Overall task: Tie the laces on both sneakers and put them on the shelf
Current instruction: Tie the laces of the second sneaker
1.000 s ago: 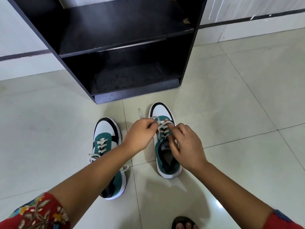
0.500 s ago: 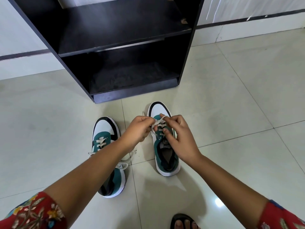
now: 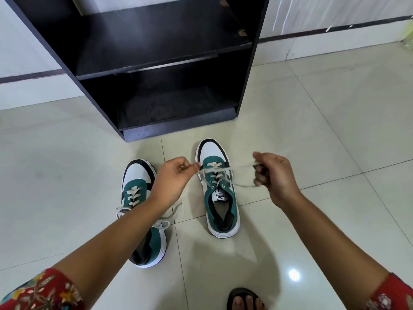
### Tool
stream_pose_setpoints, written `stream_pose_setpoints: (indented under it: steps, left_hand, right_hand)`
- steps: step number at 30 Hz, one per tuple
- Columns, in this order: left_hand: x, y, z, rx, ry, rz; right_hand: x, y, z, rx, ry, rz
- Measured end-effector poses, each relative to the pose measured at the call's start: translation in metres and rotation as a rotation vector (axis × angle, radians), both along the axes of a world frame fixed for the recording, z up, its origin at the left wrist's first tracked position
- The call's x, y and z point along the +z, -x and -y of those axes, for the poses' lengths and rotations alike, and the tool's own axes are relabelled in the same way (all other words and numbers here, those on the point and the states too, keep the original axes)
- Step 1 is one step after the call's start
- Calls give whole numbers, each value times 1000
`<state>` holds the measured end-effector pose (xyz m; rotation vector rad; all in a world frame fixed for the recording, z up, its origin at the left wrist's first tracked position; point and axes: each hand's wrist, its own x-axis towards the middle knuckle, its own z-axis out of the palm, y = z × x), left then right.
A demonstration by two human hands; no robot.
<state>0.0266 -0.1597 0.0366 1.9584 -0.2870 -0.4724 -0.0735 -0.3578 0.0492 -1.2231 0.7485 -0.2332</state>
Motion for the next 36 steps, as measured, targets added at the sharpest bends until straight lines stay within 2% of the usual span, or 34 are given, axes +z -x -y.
stream_pose_setpoints:
  steps: [2, 5, 7, 8, 10, 11, 12, 14, 15, 19, 21, 24, 26, 29, 34, 36]
  left_hand:
    - [-10, 0, -8, -16, -155, 86]
    - [-22, -2, -22, -99, -484, 199]
    - [-25, -1, -28, -253, -713, 276]
    - [-28, 1, -29, -329, -775, 313]
    - [-33, 5, -28, -406, -741, 372]
    - [-35, 8, -26, -399, -651, 389]
    - [-35, 11, -23, -379, -545, 373]
    - [-36, 16, -15, -345, -374, 291]
    - [-37, 19, -11, -334, -339, 256]
    - [-36, 23, -4, -304, -318, 262]
    - [-37, 21, -3, -338, -317, 289]
    - [-36, 18, 1, -357, -374, 371]
    - [-34, 18, 2, -344, -392, 437]
    - [-35, 17, -3, -319, -451, 539]
    - [-41, 21, -10, -349, -521, 548]
    - [-43, 22, -10, -369, -525, 559]
  right_hand:
    - [-13, 6, 10, 22, 234, -167]
    - [-31, 19, 18, 112, 746, -412]
    - [-40, 26, 24, 265, 1001, -619]
    - [-43, 27, 24, 407, 1063, -734]
    - [-50, 29, 16, 698, 1098, -898]
    - [-53, 28, 11, 767, 1127, -871]
    - [-53, 27, 4, 763, 1164, -750]
    - [-48, 22, -13, 654, 1148, -406]
    - [-44, 19, -19, 611, 1111, -304]
    - [-41, 13, -32, 554, 1085, -208]
    - [-42, 14, -33, 542, 986, -193]
    - [-35, 16, -31, 465, 716, -203]
    - [-31, 16, -26, 379, 612, -216]
    - [-29, 18, -11, 313, 669, -340]
    - [-41, 22, -8, 485, 682, -581]
    - [-46, 23, -10, 563, 749, -647]
